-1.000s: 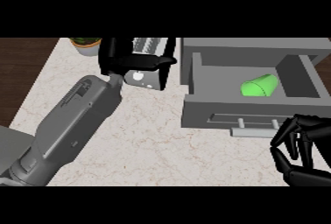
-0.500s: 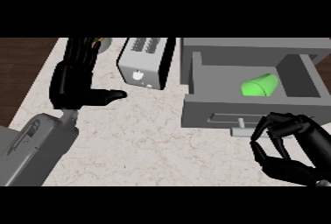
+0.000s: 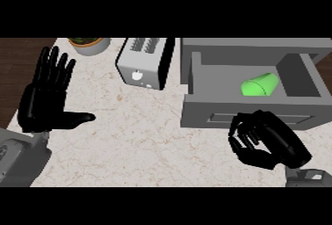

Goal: Pick up the cup, place it into the drawer and close the drawer

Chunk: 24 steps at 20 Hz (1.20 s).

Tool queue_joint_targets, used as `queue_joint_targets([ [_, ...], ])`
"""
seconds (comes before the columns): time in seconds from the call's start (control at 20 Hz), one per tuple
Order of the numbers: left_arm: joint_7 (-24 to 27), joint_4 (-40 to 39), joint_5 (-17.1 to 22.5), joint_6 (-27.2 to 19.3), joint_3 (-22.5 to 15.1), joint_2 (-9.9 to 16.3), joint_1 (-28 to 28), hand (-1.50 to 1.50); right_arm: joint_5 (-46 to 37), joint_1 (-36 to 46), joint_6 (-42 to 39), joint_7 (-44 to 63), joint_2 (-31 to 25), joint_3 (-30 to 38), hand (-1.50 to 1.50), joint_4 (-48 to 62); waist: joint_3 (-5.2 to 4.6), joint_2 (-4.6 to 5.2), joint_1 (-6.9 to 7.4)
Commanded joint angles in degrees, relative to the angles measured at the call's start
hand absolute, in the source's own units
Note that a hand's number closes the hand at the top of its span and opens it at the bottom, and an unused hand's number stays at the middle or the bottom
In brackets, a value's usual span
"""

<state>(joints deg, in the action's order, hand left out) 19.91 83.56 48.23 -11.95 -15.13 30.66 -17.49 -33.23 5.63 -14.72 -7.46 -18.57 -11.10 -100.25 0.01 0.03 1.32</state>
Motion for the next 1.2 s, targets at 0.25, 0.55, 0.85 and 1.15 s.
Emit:
queue_joint_targets([
  [0.25, 2.72, 2.10, -1.96, 7.44, 4.86, 0.09, 10.12, -1.50, -11.22, 10.43, 7.44, -3.66, 5.35, -2.27, -1.50, 22.62, 0.00, 0.03, -0.58],
  [0.55, -1.62, 2.92, -1.95, 8.82, 9.27, -0.28, 8.51, -1.50, -14.19, 18.05, 9.04, -6.78, 7.38, -0.19, -1.50, 37.49, 0.01, 0.04, -0.78],
  [0.85, 1.96, -1.54, -3.48, 15.93, 11.16, -0.40, 11.24, -1.50, -13.43, 30.48, 13.37, -15.72, 7.25, 6.14, -1.50, 59.65, 0.03, 0.40, -0.14],
  [1.15, 0.51, -2.11, 0.05, 21.48, 15.55, 1.00, 12.78, -1.50, -13.07, 37.95, 16.48, -21.36, 7.65, 9.98, -1.50, 74.69, 0.06, 0.70, 0.75],
])
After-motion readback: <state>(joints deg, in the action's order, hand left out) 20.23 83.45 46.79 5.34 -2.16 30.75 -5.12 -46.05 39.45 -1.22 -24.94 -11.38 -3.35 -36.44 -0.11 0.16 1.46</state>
